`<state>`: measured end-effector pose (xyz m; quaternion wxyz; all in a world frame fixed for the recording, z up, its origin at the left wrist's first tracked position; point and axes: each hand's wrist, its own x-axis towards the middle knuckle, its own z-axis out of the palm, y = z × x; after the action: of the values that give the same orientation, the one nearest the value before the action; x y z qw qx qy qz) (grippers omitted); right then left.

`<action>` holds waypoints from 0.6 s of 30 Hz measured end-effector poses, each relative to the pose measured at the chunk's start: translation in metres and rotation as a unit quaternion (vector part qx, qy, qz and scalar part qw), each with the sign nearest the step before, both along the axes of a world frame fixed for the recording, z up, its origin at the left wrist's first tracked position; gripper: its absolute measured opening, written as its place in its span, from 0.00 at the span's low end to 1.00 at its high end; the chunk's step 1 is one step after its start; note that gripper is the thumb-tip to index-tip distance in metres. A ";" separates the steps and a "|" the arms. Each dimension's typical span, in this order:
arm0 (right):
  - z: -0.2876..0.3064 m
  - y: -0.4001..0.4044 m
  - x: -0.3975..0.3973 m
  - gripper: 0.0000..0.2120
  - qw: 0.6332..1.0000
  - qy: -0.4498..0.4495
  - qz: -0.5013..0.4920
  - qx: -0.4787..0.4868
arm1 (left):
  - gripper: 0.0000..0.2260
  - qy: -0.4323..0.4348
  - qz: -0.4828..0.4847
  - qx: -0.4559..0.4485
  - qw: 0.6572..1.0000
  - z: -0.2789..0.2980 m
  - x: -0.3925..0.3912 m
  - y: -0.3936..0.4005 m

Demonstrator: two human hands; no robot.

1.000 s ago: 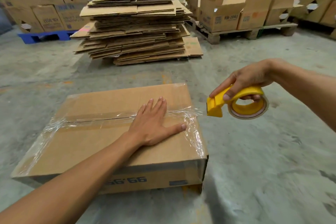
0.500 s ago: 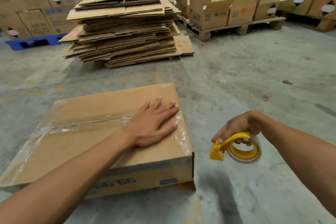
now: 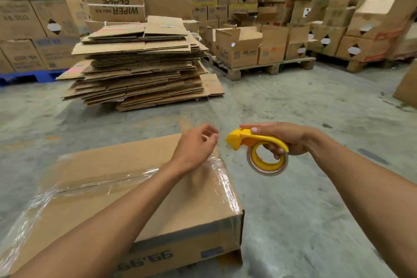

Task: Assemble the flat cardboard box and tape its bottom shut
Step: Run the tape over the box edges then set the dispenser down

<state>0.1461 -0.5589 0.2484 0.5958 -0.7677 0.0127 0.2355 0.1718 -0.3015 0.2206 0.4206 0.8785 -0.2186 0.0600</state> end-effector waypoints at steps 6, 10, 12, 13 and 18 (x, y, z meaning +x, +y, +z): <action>0.019 0.015 -0.024 0.29 0.976 -0.020 0.026 0.215 | 0.26 0.512 -0.054 -0.254 0.819 0.047 -0.012 0.026; 0.026 0.028 -0.033 0.25 0.966 -0.032 0.023 0.254 | 0.27 0.568 -0.119 -0.283 0.764 0.052 -0.023 0.031; 0.028 0.033 -0.038 0.26 0.967 -0.036 0.023 0.251 | 0.23 0.578 -0.122 -0.301 0.749 0.056 -0.026 0.032; 0.028 0.035 -0.041 0.26 0.970 -0.040 0.022 0.239 | 0.20 0.582 -0.122 -0.311 0.741 0.057 -0.027 0.033; 0.031 0.046 -0.051 0.29 0.979 -0.038 0.016 0.201 | 0.05 0.589 -0.120 -0.325 0.730 0.053 -0.027 0.037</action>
<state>0.0952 -0.5132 0.2796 0.7339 -0.6412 -0.0697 0.2128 0.1444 -0.2642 0.2734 0.7287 0.5138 0.0018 -0.4527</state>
